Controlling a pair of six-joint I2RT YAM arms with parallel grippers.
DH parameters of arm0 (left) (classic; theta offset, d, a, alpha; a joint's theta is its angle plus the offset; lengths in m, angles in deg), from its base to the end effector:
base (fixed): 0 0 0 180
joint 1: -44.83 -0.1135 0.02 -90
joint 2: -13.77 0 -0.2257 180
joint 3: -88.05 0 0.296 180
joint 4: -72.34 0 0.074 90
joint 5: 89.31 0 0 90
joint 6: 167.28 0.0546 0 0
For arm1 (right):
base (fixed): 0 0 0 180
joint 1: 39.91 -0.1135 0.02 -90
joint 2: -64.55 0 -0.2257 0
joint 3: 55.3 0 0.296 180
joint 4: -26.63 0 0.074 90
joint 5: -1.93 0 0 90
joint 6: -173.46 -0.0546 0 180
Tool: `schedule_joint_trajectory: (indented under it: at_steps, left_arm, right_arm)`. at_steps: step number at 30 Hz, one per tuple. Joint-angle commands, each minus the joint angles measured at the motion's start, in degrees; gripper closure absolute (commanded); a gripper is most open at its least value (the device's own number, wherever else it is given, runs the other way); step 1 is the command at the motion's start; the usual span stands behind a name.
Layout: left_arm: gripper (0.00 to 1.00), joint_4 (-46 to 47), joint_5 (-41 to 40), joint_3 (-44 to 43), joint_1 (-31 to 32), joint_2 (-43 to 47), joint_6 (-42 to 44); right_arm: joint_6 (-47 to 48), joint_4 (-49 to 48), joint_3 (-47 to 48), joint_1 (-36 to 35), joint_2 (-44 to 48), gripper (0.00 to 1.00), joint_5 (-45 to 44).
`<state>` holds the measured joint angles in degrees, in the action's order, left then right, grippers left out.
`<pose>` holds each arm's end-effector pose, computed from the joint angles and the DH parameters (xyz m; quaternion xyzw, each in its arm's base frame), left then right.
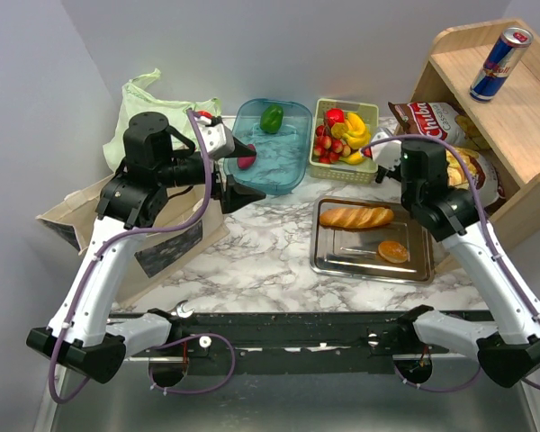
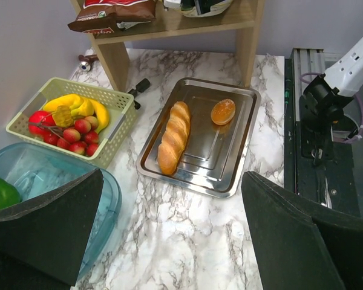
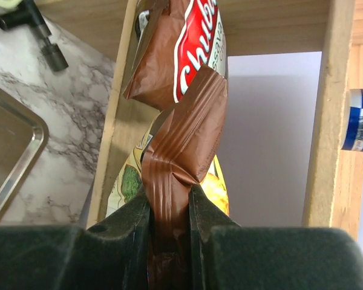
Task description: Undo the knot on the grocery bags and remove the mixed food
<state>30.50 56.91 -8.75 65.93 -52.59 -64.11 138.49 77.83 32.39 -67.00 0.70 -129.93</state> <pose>0.2514 -0.1457 0.4496 0.4863 0.5643 -0.4024 0.5321 0.2775 0.1010 0.3830 -0.3841 0.7236 -0.4134 0.3975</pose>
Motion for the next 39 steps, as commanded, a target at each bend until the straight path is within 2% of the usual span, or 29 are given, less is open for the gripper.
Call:
schedule_joint_trajectory:
  at_steps: [1, 4, 9, 20, 28, 30, 34, 36, 39]
  left_arm:
    - [0.02, -0.96, 0.65, 1.18, -0.1, 1.86, 0.91]
    - [0.01, -1.46, 0.99, 1.45, -0.1, 1.94, 0.97]
    - [0.01, -3.06, 0.9, 0.09, -0.14, 1.27, 1.75]
    - [0.01, -4.56, 0.52, -1.7, -0.1, 0.29, 1.98]
    - [0.01, -7.36, -0.38, -2.58, -0.1, 0.19, 4.21]
    - [0.02, -7.59, -0.64, -2.64, -0.1, 0.19, 4.4]
    - [0.02, -7.62, -0.74, -2.56, -0.1, 0.02, 4.07]
    - [0.01, -7.76, -0.91, -2.45, -0.1, 0.1, 3.97]
    - [0.02, -8.71, -1.39, -2.24, -0.1, 0.27, 4.51]
  right_arm:
    - [14.51, -6.94, -5.79, 2.98, 4.48, 0.99, 5.11]
    - [20.45, -12.47, -12.46, 4.37, 7.41, 0.99, 5.88]
    - [24.57, -16.59, -17.9, 9.9, 8.92, 0.99, 10.68]
    - [28.8, -23.78, -20.91, 19.5, 5.66, 0.99, 19.06]
    - [32.45, -27.82, -26.49, 22.77, 6.03, 0.9, 20.99]
    - [32.26, -26.8, -26.68, 22.84, 6.41, 0.83, 21.11]
    - [31.6, -21.24, -25.67, 22.87, 7.62, 0.39, 22.16]
    - [30.53, -17.56, -24.99, 22.81, 8.32, 0.25, 23.27]
    - [28.9, -11.7, -23.61, 22.82, 9.05, 0.1, 25.44]
